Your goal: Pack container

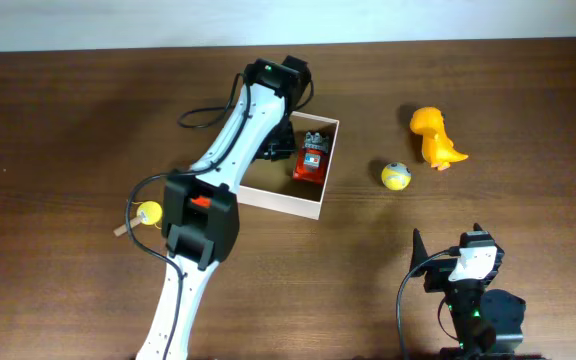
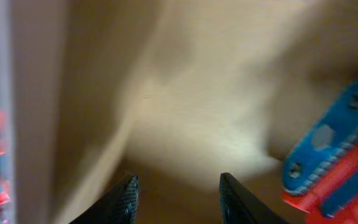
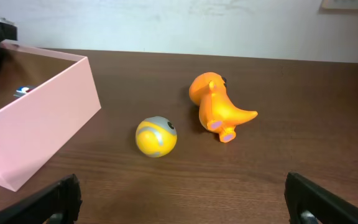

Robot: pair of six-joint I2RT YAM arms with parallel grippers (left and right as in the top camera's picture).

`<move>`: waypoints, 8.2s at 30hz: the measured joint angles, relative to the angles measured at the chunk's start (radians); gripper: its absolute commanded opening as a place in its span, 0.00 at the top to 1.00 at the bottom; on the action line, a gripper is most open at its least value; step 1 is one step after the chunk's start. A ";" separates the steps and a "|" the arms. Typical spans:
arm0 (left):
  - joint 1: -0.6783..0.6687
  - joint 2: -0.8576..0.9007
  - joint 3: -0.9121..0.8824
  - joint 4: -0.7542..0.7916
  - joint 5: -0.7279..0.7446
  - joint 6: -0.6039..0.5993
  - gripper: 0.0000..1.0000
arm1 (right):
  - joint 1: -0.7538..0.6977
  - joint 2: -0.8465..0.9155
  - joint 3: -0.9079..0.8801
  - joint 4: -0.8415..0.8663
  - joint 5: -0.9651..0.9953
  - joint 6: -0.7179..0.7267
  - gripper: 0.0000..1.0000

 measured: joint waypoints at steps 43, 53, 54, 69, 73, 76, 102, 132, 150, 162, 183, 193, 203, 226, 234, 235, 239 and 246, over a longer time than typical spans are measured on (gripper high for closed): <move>0.261 -0.139 0.343 -0.159 0.028 0.188 0.38 | 0.000 0.000 0.000 0.000 0.000 0.000 0.01; 0.311 -0.140 0.087 -0.163 0.048 0.104 0.38 | 0.000 0.000 0.000 0.000 0.000 0.000 0.01; 0.310 -0.140 0.062 -0.163 0.049 0.095 0.38 | 0.000 0.000 0.000 0.000 0.000 0.000 0.01; 0.298 -0.140 0.002 -0.162 0.109 0.052 0.38 | 0.000 0.000 0.000 0.000 0.000 0.000 0.01; 0.298 -0.140 -0.029 -0.160 0.119 0.052 0.38 | 0.000 0.000 0.000 0.000 0.000 0.000 0.01; 0.298 -0.140 -0.083 -0.161 0.121 0.049 0.38 | 0.000 0.000 0.000 0.000 0.000 0.000 0.01; 0.298 -0.140 -0.213 -0.101 0.047 0.241 0.28 | 0.000 0.000 0.000 0.000 0.000 0.000 0.01; 0.283 -0.140 -0.345 0.052 0.098 0.280 0.46 | 0.000 0.000 0.000 0.000 0.000 0.000 0.01; 0.283 -0.141 -0.341 0.051 0.101 0.278 0.51 | 0.000 0.000 0.000 0.000 0.000 0.000 0.01; 0.283 -0.141 -0.245 0.019 0.103 0.275 0.54 | 0.000 0.000 0.000 0.000 0.000 0.000 0.01; 0.283 -0.141 -0.115 -0.028 0.105 0.275 0.55 | 0.000 0.000 0.000 0.000 0.000 0.000 0.01; 0.272 -0.144 0.190 -0.131 0.105 0.275 0.55 | 0.000 0.000 0.000 0.000 -0.003 0.000 0.01; 0.107 -0.167 0.284 -0.155 0.103 0.284 0.54 | 0.000 0.000 0.000 0.000 -0.003 0.000 0.01; -0.014 -0.168 0.106 0.096 -0.032 0.347 0.53 | 0.000 0.000 0.000 0.000 -0.003 0.000 0.01; -0.010 -0.168 -0.043 0.180 -0.033 0.365 0.53 | 0.000 0.000 0.000 0.000 -0.003 0.000 0.01; -0.009 -0.168 -0.055 0.187 -0.033 0.368 0.53 | 0.000 0.000 0.000 0.000 -0.003 0.000 0.01; -0.001 -0.167 -0.080 0.218 -0.039 0.369 0.53 | 0.000 0.000 0.000 0.000 -0.003 0.000 0.01; 0.014 -0.163 -0.091 0.241 -0.039 0.369 0.53 | 0.000 0.000 0.000 0.000 -0.003 -0.001 0.01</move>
